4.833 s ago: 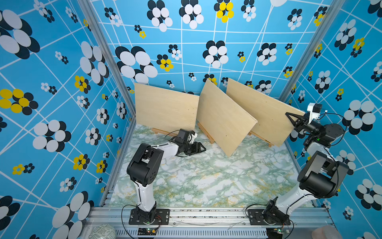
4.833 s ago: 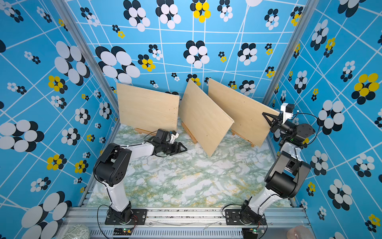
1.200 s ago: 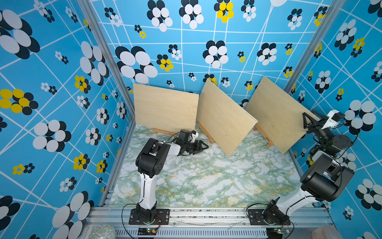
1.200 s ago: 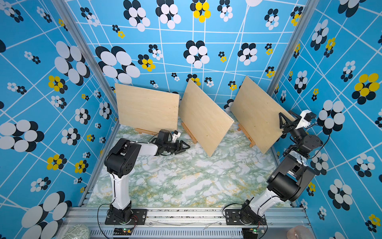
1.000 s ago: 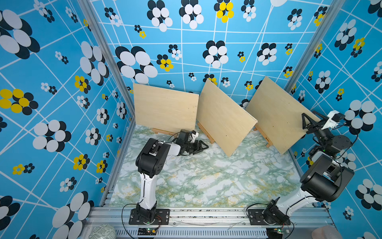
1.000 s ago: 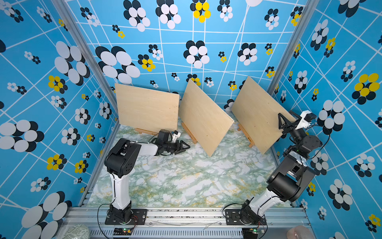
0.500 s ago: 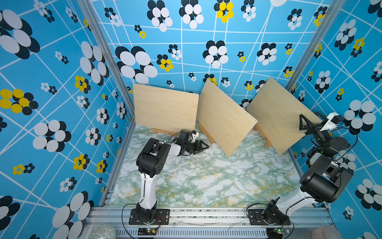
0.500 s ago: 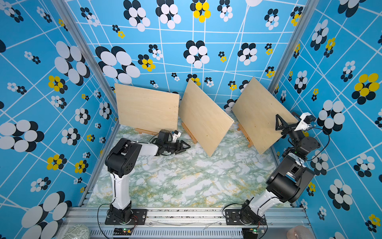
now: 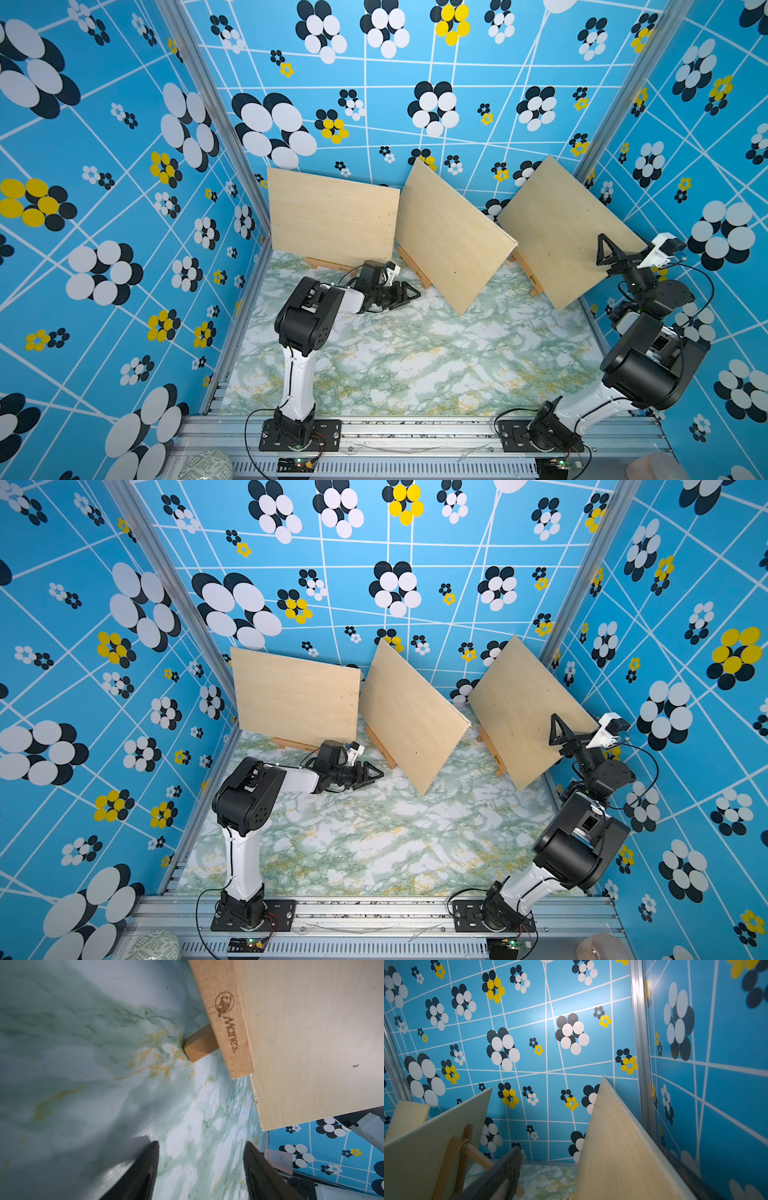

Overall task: Assemble the easel
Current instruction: Place the drawing board on the easel.

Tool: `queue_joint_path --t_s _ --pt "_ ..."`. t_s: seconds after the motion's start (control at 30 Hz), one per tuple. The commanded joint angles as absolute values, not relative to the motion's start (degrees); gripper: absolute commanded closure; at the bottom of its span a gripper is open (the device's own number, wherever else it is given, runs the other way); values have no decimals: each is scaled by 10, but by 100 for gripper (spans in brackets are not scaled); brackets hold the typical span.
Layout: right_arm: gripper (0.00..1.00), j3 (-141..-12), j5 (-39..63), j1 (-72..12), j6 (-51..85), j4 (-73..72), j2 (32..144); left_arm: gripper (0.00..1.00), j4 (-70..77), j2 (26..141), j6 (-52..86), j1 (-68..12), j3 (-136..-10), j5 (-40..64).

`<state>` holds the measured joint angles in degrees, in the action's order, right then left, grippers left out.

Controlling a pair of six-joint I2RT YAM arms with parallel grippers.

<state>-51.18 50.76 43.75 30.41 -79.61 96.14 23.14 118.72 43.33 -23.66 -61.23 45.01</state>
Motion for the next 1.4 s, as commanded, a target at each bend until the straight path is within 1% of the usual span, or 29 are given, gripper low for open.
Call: queue_joint_path --t_s 0.0,0.27,0.43,0.67,0.9,1.07,1.23,1.37 --pt "1 -504 539 405 301 -803 955 33 197 1191 426 -241 -608 434" --pt "1 -518 549 386 298 -801 966 33 206 1181 427 -241 -584 428" --pt "1 -502 531 386 291 -795 961 33 208 1180 426 -241 -578 428" --pt "1 -470 496 397 288 -774 931 33 220 1173 425 -241 -577 423" --pt "1 -421 491 415 297 -769 882 31 228 1160 421 -241 -576 424" --pt "1 -386 481 432 272 -705 827 29 225 1144 413 -240 -572 413" --pt "1 -349 447 433 180 -564 757 28 221 1130 407 -239 -573 407" --pt "1 -339 428 434 178 -555 749 28 223 1128 409 -239 -575 410"
